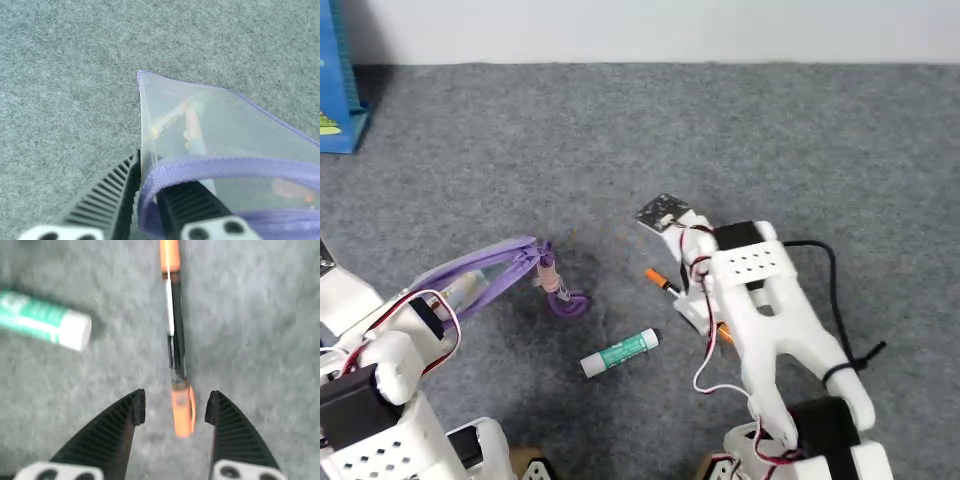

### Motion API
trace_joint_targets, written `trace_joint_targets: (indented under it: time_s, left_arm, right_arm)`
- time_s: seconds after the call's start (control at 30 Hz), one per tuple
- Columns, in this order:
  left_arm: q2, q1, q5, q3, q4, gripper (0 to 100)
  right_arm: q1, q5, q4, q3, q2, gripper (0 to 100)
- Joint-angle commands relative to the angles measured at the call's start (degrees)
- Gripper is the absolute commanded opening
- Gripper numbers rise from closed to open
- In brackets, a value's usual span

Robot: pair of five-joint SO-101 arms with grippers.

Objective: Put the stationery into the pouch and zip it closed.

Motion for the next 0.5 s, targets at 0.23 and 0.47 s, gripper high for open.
trace_joint_targets:
  time_s: [0.23,0.47]
  left_arm:
    - [0.2,-0.4,0.6,-1.3,1.0,1]
    - [0.2,-0.4,0.6,-1.2,1.0,1]
  right_arm:
    - [-5.2,-3.1,-19.4,-0.8,11.9,17.5]
    - [-4.9,-3.1,-26.4,-0.8,18.2,0.4]
